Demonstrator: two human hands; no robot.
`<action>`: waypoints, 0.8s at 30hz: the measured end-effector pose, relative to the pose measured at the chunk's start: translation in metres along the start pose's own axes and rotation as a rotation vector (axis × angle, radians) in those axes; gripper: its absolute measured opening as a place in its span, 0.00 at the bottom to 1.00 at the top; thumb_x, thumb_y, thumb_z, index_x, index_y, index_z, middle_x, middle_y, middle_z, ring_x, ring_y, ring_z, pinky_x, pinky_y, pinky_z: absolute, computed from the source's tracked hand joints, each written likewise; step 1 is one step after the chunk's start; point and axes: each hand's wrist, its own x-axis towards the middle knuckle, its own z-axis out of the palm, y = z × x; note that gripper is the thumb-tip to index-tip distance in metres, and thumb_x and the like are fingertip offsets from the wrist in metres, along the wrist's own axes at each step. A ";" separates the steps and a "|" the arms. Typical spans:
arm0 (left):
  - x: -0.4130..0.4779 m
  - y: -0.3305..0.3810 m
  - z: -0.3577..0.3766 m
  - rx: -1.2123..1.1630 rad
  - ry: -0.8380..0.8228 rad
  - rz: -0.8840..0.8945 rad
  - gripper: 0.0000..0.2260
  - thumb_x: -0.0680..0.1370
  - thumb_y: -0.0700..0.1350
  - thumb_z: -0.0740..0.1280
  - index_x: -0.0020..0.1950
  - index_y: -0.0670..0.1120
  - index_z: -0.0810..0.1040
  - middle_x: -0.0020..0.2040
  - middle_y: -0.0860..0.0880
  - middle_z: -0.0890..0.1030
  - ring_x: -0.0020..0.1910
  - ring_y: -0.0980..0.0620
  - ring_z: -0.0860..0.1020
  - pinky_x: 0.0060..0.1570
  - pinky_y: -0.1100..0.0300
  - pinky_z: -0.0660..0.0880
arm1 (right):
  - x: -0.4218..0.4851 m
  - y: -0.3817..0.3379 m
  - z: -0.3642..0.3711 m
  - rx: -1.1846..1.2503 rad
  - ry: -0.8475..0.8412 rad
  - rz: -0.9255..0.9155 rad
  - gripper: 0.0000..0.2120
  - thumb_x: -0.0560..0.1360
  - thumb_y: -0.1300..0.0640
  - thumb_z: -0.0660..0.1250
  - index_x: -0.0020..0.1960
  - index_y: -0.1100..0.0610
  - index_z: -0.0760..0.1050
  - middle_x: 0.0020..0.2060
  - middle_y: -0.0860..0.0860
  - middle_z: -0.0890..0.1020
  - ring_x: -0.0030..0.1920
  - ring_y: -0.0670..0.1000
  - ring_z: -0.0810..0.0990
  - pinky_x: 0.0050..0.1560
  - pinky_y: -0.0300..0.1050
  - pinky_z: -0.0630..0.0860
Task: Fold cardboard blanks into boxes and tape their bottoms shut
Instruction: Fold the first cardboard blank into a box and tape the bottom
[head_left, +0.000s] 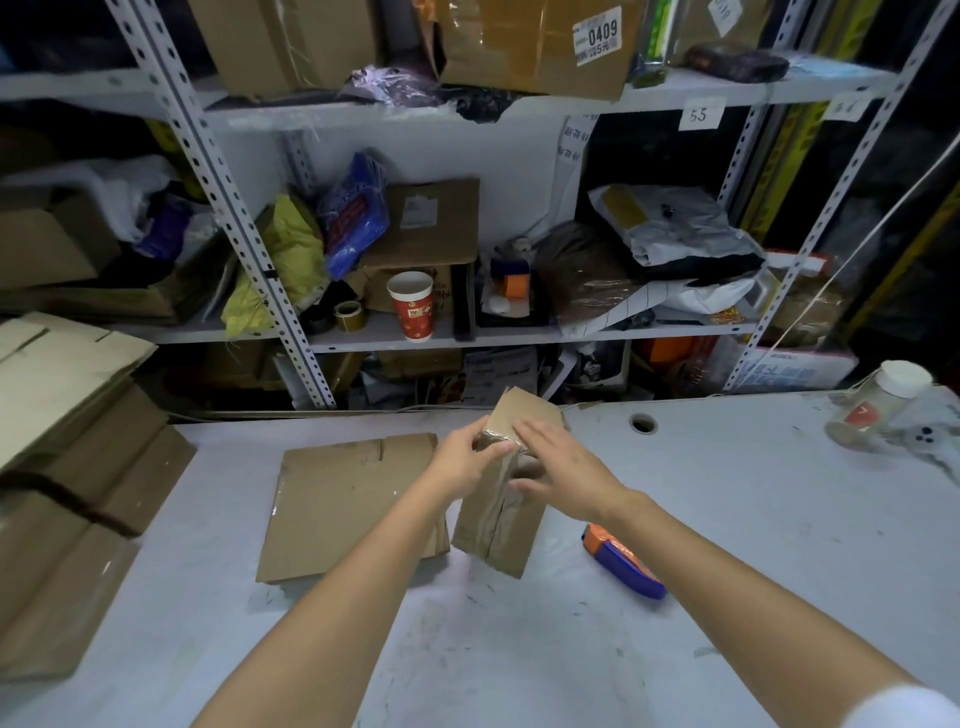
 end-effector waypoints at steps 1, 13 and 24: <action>0.000 0.001 0.002 -0.011 -0.014 0.003 0.22 0.77 0.57 0.71 0.70 0.57 0.75 0.60 0.55 0.82 0.61 0.50 0.79 0.58 0.55 0.77 | 0.001 -0.002 0.002 -0.048 0.004 -0.029 0.39 0.79 0.43 0.66 0.81 0.53 0.52 0.80 0.49 0.56 0.79 0.50 0.54 0.76 0.43 0.52; -0.006 -0.032 -0.001 -0.223 0.175 -0.231 0.36 0.78 0.62 0.67 0.80 0.46 0.59 0.78 0.45 0.64 0.74 0.44 0.66 0.71 0.47 0.66 | 0.000 0.038 0.003 0.733 0.367 0.397 0.22 0.76 0.46 0.71 0.68 0.47 0.74 0.55 0.44 0.83 0.58 0.49 0.80 0.55 0.45 0.78; -0.002 -0.044 -0.018 -0.151 0.320 -0.113 0.30 0.72 0.58 0.73 0.72 0.51 0.72 0.66 0.52 0.79 0.64 0.48 0.77 0.64 0.47 0.75 | -0.004 0.032 0.019 0.659 0.124 0.437 0.43 0.73 0.41 0.73 0.79 0.54 0.55 0.78 0.53 0.59 0.75 0.55 0.64 0.71 0.52 0.68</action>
